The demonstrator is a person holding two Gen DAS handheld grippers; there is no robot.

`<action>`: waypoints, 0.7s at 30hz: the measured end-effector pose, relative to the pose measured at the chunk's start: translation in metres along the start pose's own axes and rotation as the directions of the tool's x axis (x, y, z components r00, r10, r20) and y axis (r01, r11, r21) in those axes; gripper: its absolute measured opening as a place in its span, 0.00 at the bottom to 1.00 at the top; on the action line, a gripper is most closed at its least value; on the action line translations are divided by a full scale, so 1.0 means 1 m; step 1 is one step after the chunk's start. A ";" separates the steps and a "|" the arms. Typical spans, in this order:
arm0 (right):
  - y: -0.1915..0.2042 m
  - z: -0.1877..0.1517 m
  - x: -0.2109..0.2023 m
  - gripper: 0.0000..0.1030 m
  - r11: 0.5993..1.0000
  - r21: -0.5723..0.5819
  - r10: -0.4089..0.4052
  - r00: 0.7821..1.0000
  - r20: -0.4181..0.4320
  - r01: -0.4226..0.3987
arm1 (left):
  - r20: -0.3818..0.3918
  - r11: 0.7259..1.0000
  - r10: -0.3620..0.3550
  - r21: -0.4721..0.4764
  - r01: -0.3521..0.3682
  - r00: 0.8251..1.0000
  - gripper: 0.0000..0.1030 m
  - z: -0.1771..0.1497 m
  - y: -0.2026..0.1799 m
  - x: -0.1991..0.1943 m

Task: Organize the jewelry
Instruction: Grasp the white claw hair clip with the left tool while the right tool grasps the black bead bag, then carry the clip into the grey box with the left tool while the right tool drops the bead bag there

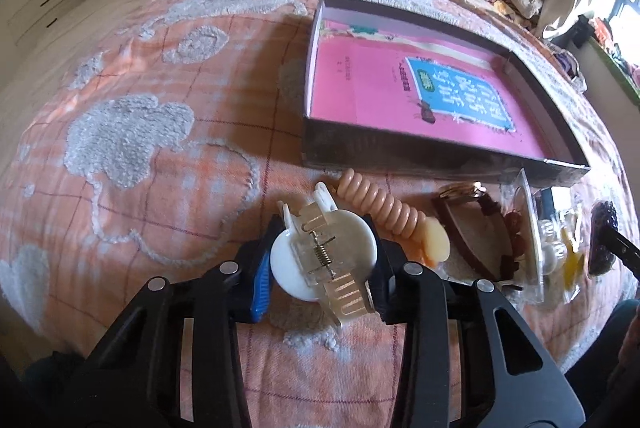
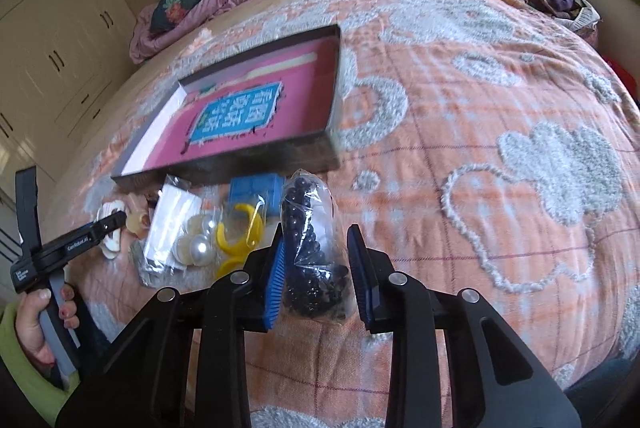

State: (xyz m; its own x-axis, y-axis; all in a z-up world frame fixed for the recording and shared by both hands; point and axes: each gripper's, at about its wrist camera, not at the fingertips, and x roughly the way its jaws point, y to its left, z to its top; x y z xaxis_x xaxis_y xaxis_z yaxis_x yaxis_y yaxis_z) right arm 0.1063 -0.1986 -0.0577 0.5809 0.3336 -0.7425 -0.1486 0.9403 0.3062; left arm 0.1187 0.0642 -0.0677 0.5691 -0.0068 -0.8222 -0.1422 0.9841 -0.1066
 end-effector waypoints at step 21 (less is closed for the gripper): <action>0.029 0.050 -0.024 0.27 0.998 -0.059 0.044 0.993 0.110 -0.037 | 0.115 0.999 -0.049 -0.005 0.050 0.992 0.30 0.056 0.001 -0.034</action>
State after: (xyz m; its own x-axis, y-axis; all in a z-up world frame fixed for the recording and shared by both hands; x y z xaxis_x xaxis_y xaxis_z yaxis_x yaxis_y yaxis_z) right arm 0.1284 -0.1821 -0.0011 0.6584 0.3648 -0.6583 -0.2172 0.9296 0.2979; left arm 0.1448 0.0753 -0.0086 0.6645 -0.0350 -0.7465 -0.1177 0.9815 -0.1507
